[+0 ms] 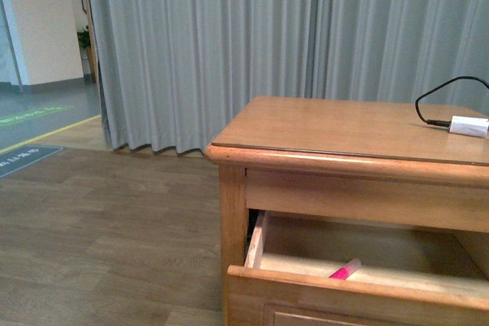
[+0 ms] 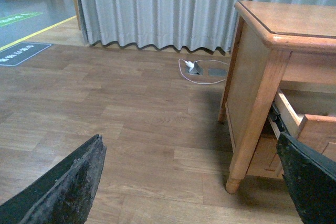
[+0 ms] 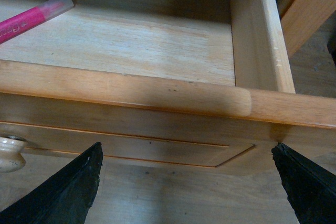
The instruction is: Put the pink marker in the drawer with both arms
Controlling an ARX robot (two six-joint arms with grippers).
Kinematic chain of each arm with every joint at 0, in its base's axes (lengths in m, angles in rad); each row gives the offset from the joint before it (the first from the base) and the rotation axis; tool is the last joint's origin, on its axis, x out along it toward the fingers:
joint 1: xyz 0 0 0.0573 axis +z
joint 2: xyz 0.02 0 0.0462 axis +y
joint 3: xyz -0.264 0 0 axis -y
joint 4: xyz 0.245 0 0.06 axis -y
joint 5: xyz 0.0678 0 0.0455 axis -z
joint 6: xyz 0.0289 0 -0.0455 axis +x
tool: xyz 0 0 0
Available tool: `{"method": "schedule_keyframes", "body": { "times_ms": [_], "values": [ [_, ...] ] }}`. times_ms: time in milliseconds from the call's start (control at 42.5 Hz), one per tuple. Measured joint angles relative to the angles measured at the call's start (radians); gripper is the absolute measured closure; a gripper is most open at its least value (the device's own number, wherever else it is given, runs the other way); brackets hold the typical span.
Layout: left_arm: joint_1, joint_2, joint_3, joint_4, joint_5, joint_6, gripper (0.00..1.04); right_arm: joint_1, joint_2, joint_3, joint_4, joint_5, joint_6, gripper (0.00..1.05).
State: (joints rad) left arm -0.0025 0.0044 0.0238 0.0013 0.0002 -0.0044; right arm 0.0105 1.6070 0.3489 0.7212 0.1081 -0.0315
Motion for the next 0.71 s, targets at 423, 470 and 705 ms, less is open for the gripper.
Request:
{"method": "schedule_keyframes", "body": {
  "times_ms": [423,470,705],
  "values": [
    [0.0,0.0,0.0,0.0,0.0,0.0,0.06,0.021,0.361,0.174,0.327,0.044,0.01,0.08],
    [0.0,0.0,0.0,0.0,0.0,0.0,0.06,0.03,0.394,0.208,0.338,0.052,0.014,0.08],
    [0.0,0.0,0.0,0.0,0.0,0.0,0.06,0.048,0.463,0.332,0.317,0.055,0.034,0.08]
  ]
}}
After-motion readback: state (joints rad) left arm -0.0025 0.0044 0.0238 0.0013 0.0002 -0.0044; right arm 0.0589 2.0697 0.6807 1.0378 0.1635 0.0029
